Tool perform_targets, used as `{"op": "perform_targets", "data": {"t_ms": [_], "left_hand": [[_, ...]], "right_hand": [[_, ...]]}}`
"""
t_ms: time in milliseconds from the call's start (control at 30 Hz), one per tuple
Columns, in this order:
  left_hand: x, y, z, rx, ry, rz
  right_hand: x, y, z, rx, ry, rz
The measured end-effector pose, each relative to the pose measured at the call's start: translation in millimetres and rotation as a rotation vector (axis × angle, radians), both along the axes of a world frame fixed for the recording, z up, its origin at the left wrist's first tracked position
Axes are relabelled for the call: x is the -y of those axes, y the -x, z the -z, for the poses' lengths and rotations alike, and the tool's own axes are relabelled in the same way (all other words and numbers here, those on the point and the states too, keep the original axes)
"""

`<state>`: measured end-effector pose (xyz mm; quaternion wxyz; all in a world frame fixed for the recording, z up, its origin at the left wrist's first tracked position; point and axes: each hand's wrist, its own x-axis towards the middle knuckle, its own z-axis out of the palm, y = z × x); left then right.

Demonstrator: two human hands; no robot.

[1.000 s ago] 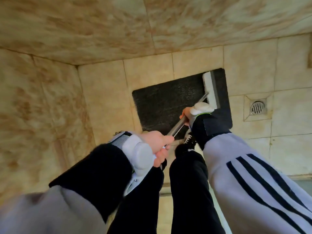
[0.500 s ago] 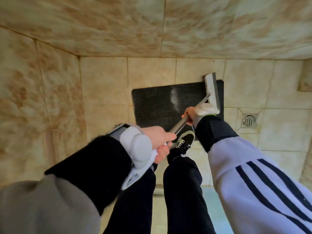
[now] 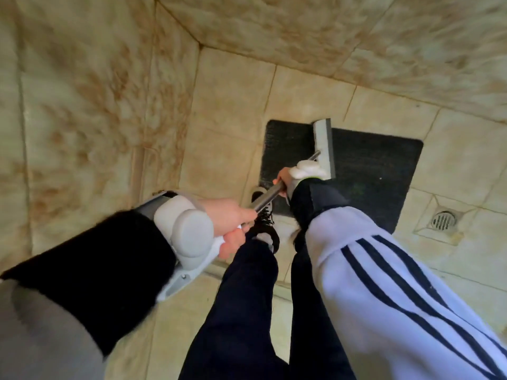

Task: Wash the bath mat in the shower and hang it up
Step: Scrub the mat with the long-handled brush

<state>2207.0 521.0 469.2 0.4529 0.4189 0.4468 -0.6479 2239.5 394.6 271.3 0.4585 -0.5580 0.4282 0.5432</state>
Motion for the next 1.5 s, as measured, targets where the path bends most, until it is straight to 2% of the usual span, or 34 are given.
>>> {"op": "perform_targets", "data": {"t_ms": [33, 100, 167, 200, 300, 400, 500, 600, 667, 833, 900, 967, 1067, 1300, 1433, 1500], "left_hand": [[-13.4, 7.6, -9.9, 0.007, -0.02, -0.008], [-27.8, 22.4, -24.8, -0.003, -0.062, -0.072], [-22.5, 30.4, -28.7, -0.014, -0.056, -0.109], [-15.6, 30.5, -26.9, -0.013, -0.035, -0.117], [16.4, 23.4, -9.1, -0.012, 0.056, -0.148], [47.5, 15.2, 11.7, -0.04, 0.124, -0.229], [71.8, 11.8, 29.6, -0.103, 0.224, -0.299], [64.1, 20.2, 42.8, -0.065, 0.183, -0.268], [34.2, 30.1, 40.3, -0.027, 0.131, -0.276], [-49.9, 50.4, 4.1, 0.053, -0.047, -0.134], [-64.5, 58.0, -4.7, 0.062, -0.099, -0.078], [-64.8, 58.5, -6.1, 0.115, -0.12, 0.027], [-44.9, 40.1, -9.1, 0.041, 0.01, -0.123], [18.1, 6.6, 25.6, 0.023, 0.173, -0.174], [-3.9, 14.0, 33.5, -0.019, 0.185, -0.212], [-43.8, 33.4, 24.8, -0.028, 0.115, -0.231]], "right_hand": [[-18.5, 4.9, -9.9, -0.083, -0.037, 0.083], [-43.1, 19.3, -24.4, -0.028, -0.002, -0.155], [-41.1, 20.9, -26.4, -0.095, -0.097, -0.089], [-29.4, 23.8, -21.2, -0.043, -0.057, -0.155], [15.5, 19.7, -8.9, -0.087, 0.169, -0.195], [69.2, 16.2, 26.1, -0.061, 0.307, -0.202], [86.0, 7.7, 8.4, -0.131, 0.351, -0.258], [75.3, 13.9, 24.3, -0.12, 0.371, -0.252], [45.3, 23.4, 28.3, -0.081, 0.301, -0.249], [-58.0, 49.5, 1.4, -0.053, -0.071, -0.316], [-80.6, 58.3, -7.5, -0.085, -0.114, -0.295], [-87.6, 60.6, -8.7, -0.098, -0.076, -0.26], [-60.8, 46.0, -11.4, -0.109, 0.052, -0.161], [33.4, 1.0, 16.0, -0.065, 0.284, -0.154], [12.4, 7.2, 34.1, -0.025, 0.279, -0.209], [-38.4, 26.0, 27.4, -0.043, 0.128, -0.253]]}}
